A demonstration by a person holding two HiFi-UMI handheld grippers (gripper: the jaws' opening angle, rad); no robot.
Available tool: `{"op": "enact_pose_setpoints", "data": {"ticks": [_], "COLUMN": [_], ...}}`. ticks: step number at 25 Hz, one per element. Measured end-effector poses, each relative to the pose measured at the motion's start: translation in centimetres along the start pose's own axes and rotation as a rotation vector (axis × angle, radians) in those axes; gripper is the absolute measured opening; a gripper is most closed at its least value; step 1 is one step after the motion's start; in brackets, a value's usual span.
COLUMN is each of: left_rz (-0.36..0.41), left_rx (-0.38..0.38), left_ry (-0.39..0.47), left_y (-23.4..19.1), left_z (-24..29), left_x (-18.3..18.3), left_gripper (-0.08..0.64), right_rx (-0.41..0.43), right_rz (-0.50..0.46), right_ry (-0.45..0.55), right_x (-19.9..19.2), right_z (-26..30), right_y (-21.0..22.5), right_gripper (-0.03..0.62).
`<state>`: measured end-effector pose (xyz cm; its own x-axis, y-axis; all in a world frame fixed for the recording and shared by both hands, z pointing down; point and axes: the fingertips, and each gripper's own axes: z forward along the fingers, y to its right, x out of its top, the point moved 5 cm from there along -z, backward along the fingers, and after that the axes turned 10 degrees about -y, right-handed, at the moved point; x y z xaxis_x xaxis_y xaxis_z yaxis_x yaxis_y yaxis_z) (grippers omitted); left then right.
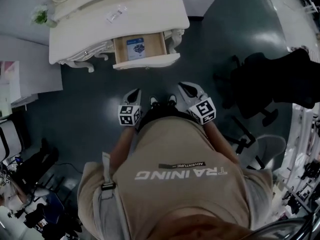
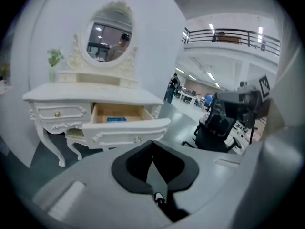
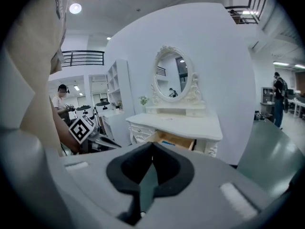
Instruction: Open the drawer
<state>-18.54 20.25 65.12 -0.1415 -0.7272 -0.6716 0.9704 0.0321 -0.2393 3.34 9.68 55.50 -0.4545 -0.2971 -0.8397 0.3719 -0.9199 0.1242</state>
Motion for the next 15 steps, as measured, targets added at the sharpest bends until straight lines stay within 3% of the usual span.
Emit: {"op": "enact_pose_setpoints", "data": {"ticks": [3,7,11,15], "left_rz": [-0.021,0.065,0.175,0.164], "left_rx": [0.044,0.09,0.201,0.248], "left_ry": [0.119,0.248,0.334,0.391], "left_y": [2.9,5.7,6.0,5.0], "left_z": [-4.4,-8.3,-10.9,-13.0], "left_x": [2.9,8.6,12.7,15.0], "left_gripper": [0.006,0.006,0.008,0.006], "right_rx": [0.011,0.022,0.01,-0.044], "right_rz": [-0.07,-0.135,-0.105,-0.061], "right_ry": [-0.001,0.095,0.156,0.206], "right_x": [0.5,3.4,6.4,8.4], "right_z": [-2.0,-4.0,-4.5,-4.5], "right_y": [-0.3,0.8,2.5,2.8], "right_gripper": [0.003,0.003,0.003,0.003]}}
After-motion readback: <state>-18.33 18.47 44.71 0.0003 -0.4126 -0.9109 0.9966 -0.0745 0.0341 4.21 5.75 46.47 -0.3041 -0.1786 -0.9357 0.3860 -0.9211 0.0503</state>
